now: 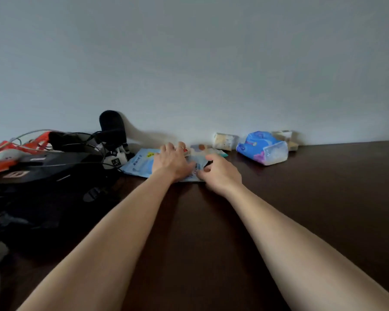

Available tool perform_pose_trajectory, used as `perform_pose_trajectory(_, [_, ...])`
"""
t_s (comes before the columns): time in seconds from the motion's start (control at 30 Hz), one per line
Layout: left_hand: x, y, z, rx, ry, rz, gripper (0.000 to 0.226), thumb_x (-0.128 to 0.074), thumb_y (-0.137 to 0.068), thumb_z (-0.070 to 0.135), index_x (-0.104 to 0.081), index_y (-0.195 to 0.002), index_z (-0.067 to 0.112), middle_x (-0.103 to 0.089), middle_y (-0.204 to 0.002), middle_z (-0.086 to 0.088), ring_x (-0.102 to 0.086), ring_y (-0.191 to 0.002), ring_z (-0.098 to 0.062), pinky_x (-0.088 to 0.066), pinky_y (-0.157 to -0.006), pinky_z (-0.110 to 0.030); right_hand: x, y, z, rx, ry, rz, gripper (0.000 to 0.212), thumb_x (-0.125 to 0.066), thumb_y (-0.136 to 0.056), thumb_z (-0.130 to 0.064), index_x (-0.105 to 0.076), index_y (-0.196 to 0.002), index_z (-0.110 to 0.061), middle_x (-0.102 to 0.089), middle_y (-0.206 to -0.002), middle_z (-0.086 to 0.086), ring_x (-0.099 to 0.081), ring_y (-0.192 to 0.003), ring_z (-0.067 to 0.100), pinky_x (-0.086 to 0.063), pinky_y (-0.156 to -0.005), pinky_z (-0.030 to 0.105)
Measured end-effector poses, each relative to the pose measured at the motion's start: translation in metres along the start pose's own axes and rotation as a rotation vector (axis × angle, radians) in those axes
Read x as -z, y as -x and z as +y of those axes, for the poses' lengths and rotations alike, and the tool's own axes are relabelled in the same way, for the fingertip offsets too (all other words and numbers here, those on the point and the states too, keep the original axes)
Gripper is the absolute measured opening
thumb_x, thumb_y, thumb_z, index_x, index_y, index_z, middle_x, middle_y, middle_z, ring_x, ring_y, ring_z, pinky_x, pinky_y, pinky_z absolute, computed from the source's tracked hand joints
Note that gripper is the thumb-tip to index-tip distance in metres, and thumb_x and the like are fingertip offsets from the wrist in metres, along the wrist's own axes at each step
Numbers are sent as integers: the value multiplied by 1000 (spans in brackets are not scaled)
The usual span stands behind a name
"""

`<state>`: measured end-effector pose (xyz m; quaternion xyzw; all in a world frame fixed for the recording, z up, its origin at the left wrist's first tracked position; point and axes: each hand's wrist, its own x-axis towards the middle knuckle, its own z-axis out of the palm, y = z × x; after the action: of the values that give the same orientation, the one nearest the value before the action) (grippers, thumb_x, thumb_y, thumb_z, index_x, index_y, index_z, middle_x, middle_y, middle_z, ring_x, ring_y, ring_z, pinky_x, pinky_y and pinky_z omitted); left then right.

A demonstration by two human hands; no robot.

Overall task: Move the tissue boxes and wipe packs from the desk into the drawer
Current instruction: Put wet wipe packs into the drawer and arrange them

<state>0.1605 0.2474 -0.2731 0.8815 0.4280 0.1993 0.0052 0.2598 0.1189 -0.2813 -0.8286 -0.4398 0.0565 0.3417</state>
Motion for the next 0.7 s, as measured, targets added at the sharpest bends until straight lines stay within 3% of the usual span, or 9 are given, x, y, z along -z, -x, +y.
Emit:
perform_pose_trajectory(0.13, [11,33,3,-52,-15,64,52,-51,-83,32,-50,-134,17,-52,-130,-16,-44,-126,-35,-43,-98,-50,10,21,-6,-25,-51,-66,64,-71,-83,-38,-53,-144,-31,-75,-109,-16,-65,-116,14,-50,-99,36])
perform_pose_trajectory(0.2, [19,57,5,-70,12,64,50,-51,-83,28,-54,-132,18,-54,-128,-15,-46,-123,-34,-45,-92,-48,16,39,-11,-29,-57,-78,72,-71,-82,-38,-47,-150,-30,-73,-114,-13,-65,-117,16,-51,-100,38])
perform_pose_trajectory(0.37, [48,131,8,-89,27,146,39,-50,-85,38,-59,-119,23,-60,-113,-6,-58,-108,-30,-47,-75,-40,32,109,-19,-44,-32,-65,89,-72,-81,-44,-34,-159,-27,-58,-147,-2,-54,-135,22,-45,-106,37])
perform_pose_trajectory(0.47, [65,185,15,-66,71,231,34,-46,-88,47,-60,-101,19,-66,-100,-5,-66,-93,-31,-41,-65,-37,47,157,-23,-98,-13,-30,93,-74,-80,-43,-31,-160,-26,-52,-154,1,-51,-138,25,-45,-104,37])
perform_pose_trajectory(0.6, [100,258,19,-11,130,304,36,-44,-88,56,-57,-94,23,-70,-94,-1,-69,-84,-30,-36,-62,-33,74,233,-24,-230,-61,90,90,-75,-83,-41,-32,-160,-21,-53,-153,4,-52,-138,27,-47,-103,39])
perform_pose_trajectory(0.7, [134,315,26,98,281,317,34,-44,-87,57,-56,-91,25,-65,-83,4,-66,-80,-30,-37,-64,-33,93,301,-22,-262,-260,265,80,-72,-86,-33,-37,-157,-20,-59,-146,6,-56,-133,28,-48,-104,40])
